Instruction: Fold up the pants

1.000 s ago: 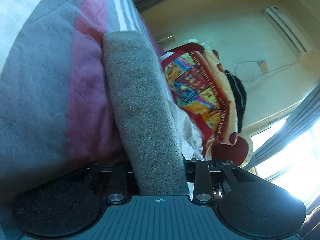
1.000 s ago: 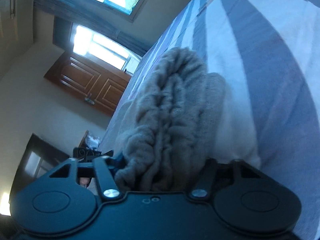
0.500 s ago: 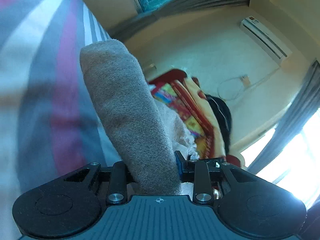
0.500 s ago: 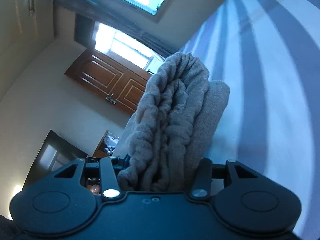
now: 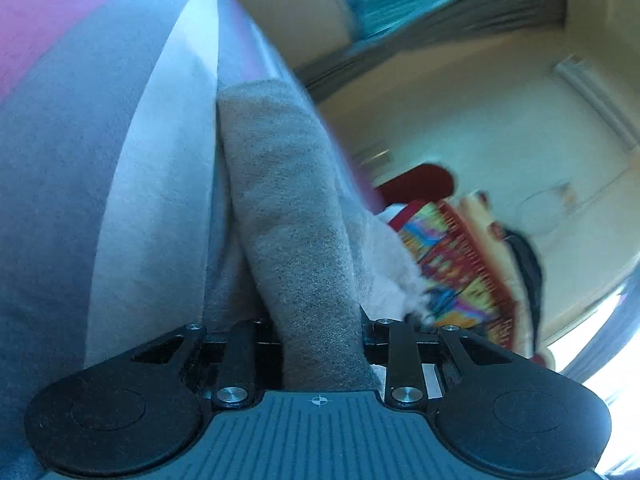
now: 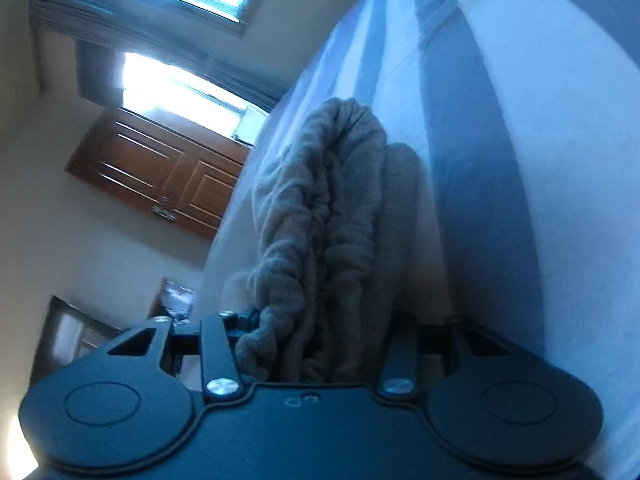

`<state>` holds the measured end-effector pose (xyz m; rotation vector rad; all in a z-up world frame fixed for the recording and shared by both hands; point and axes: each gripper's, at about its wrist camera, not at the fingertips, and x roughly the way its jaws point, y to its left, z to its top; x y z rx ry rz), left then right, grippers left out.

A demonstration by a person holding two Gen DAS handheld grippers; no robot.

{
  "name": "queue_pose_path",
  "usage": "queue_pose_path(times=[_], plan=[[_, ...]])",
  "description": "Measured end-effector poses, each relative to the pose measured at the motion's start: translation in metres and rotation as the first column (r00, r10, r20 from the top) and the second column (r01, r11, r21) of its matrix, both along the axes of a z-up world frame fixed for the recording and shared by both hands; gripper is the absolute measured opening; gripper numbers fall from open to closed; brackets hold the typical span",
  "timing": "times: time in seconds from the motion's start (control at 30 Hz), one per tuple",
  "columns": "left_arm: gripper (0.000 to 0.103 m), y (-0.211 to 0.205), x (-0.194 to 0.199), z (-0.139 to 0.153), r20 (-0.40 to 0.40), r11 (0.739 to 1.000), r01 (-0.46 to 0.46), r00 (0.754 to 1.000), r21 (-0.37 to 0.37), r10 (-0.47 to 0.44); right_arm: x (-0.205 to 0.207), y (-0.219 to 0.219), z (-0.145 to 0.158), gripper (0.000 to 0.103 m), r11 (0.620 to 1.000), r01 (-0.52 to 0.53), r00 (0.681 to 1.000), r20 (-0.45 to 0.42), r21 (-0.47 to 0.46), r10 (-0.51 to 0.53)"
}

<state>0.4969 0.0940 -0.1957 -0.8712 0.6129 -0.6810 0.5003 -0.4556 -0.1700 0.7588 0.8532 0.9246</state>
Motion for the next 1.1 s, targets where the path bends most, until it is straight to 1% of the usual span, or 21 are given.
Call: queue_pose_path(times=[0.03,0.1,0.2,0.27,0.33,0.37,0.4,0.47,0.53,0.63,0.7,0.73,0.77,0.8,0.83,0.9,0.97,1.0,1.03,1.1], plan=[[0.029,0.002,0.002,-0.001,0.003,1.0,0.008,1.0,-0.013,-0.008,-0.003,-0.003,-0.002,0.042,1.0,-0.005,1.0,0.018,0.02,0.005],[0.029,0.003,0.005,0.001,-0.001,1.0,0.016,1.0,-0.023,-0.016,-0.008,-0.005,-0.001,0.044,1.0,-0.015,0.999,0.042,0.021,0.014],[0.03,0.003,0.0,0.0,0.003,1.0,0.009,1.0,-0.008,-0.009,-0.008,-0.005,-0.001,0.045,0.999,-0.018,0.999,0.052,0.04,0.015],[0.03,0.0,-0.007,0.002,-0.005,1.0,0.002,1.0,0.006,-0.002,-0.009,-0.005,-0.002,0.045,0.999,-0.014,0.998,0.057,0.033,0.013],[0.03,0.003,-0.017,-0.003,-0.033,1.0,0.001,0.999,-0.021,-0.001,-0.007,0.003,0.005,0.046,1.0,-0.006,0.998,0.055,0.015,0.005],[0.032,0.003,-0.023,-0.004,-0.046,0.999,0.005,0.999,-0.037,-0.006,-0.009,0.003,0.006,0.046,1.0,-0.003,0.999,0.048,0.004,0.003],[0.033,0.002,-0.031,-0.006,-0.052,0.999,0.014,0.998,-0.05,-0.017,0.002,0.009,0.009,0.048,1.0,-0.006,0.999,0.034,-0.007,0.006],[0.034,0.001,-0.048,-0.007,-0.062,0.998,0.031,0.997,-0.054,-0.035,-0.002,0.009,0.015,0.049,0.999,-0.026,1.0,0.003,-0.028,0.026],[0.034,0.0,-0.063,-0.008,-0.076,0.998,0.032,0.996,-0.056,-0.036,-0.011,0.003,0.016,0.049,0.999,-0.036,0.998,-0.044,-0.024,0.035],[0.035,-0.001,-0.082,-0.01,-0.086,0.998,0.02,0.996,-0.06,-0.025,-0.028,-0.004,0.016,0.05,0.999,-0.037,0.996,-0.078,-0.021,0.035],[0.042,0.0,-0.094,-0.011,-0.089,0.997,-0.005,0.996,-0.08,-0.003,-0.039,-0.008,0.016,0.051,1.0,-0.011,0.995,-0.095,-0.011,0.009],[0.048,0.001,-0.102,-0.011,-0.081,0.996,-0.008,0.997,-0.089,0.001,-0.045,-0.012,0.016,0.053,1.0,0.018,0.995,-0.101,-0.006,-0.019],[0.05,0.002,-0.107,-0.011,-0.079,0.996,-0.011,0.997,-0.092,0.004,-0.051,-0.016,0.016,0.054,0.999,0.05,0.992,-0.114,0.003,-0.049],[0.051,0.002,-0.111,-0.011,-0.082,0.995,-0.014,0.997,-0.097,0.006,-0.053,-0.019,0.016,0.058,0.997,0.073,0.989,-0.128,0.017,-0.07],[0.052,0.003,-0.116,-0.011,-0.082,0.995,-0.017,0.997,-0.1,0.009,-0.057,-0.024,0.015,0.069,0.994,0.103,0.985,-0.142,0.037,-0.097],[0.052,0.002,-0.124,-0.011,-0.081,0.995,-0.031,0.996,-0.095,0.023,-0.064,-0.035,0.016,0.082,0.984,0.152,0.978,-0.16,0.095,-0.136],[0.052,-0.001,-0.128,-0.011,-0.078,0.993,-0.041,0.996,-0.106,0.032,-0.072,-0.039,0.021,0.085,0.984,0.158,0.974,-0.175,0.08,-0.142],[0.052,0.001,-0.13,-0.012,-0.075,0.993,-0.044,0.997,-0.113,0.036,-0.077,-0.039,0.023,0.089,0.986,0.15,0.976,-0.17,0.078,-0.135],[0.052,0.0,-0.13,-0.012,-0.07,0.993,-0.048,0.997,-0.108,0.04,-0.082,-0.04,0.024,0.089,0.987,0.146,0.978,-0.158,0.069,-0.134],[0.046,0.0,-0.128,-0.014,-0.073,0.995,-0.043,0.997,-0.086,0.037,-0.09,-0.037,0.023,0.089,0.991,0.133,0.982,-0.14,0.032,-0.127]])
